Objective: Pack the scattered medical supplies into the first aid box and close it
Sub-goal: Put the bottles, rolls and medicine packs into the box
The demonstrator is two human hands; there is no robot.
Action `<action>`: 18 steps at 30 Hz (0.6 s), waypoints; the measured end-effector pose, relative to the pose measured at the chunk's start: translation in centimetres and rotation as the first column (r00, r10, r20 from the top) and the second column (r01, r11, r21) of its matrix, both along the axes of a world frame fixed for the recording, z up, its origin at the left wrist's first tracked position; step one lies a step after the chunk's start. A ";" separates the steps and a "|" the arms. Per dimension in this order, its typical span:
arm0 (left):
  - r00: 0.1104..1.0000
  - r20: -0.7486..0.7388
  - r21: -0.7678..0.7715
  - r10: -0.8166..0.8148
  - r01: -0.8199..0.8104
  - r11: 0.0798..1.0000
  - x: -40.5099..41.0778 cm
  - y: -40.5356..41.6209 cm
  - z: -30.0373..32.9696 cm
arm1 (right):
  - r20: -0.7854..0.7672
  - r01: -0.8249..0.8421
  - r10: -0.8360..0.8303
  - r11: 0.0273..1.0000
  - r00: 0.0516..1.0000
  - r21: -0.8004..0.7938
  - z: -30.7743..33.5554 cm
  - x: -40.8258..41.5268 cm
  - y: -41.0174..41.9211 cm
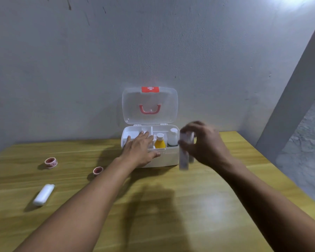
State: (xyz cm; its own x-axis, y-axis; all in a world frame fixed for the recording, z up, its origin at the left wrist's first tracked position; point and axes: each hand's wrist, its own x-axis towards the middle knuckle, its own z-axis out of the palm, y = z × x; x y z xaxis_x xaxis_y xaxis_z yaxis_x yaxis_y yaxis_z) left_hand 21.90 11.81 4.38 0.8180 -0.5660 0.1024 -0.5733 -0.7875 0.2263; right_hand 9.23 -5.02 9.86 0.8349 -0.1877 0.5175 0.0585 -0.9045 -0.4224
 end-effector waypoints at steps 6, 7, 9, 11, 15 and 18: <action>0.999 -0.032 -0.064 0.032 -0.034 0.997 0.0 0.2 -0.1 | 0.353 0.098 -0.098 0.995 0.930 0.017 -0.6 4.2 0.7; 0.999 -0.043 -0.073 0.032 -0.035 0.997 0.1 0.2 -0.1 | 0.345 0.094 -0.089 0.996 0.934 0.003 -1.3 4.8 0.8; 0.998 -0.053 -0.076 0.031 -0.035 0.996 0.1 0.3 -0.1 | 0.308 0.087 -0.071 0.995 0.949 -0.042 -2.9 5.5 1.0; 0.999 -0.041 -0.067 0.026 -0.029 0.997 0.3 0.3 -0.2 | 0.249 0.096 -0.068 0.990 0.966 -0.102 -4.5 6.0 1.1; 0.999 -0.036 -0.086 0.015 -0.018 0.996 0.6 0.5 -0.4 | 0.182 0.089 -0.060 0.985 0.981 -0.151 -6.9 5.9 1.0; 0.999 -0.043 -0.086 0.009 -0.013 0.996 0.7 0.7 -0.3 | 0.152 0.091 -0.060 0.976 0.986 -0.200 -8.0 5.5 1.1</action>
State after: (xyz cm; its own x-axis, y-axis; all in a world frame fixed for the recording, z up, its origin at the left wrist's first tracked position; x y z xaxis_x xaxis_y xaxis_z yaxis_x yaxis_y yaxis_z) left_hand 22.56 12.48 4.08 0.8286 -0.5477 0.1157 -0.5533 -0.7699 0.3179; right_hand 14.75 -3.93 1.90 0.7359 -0.1243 0.6656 0.0334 -0.9751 -0.2191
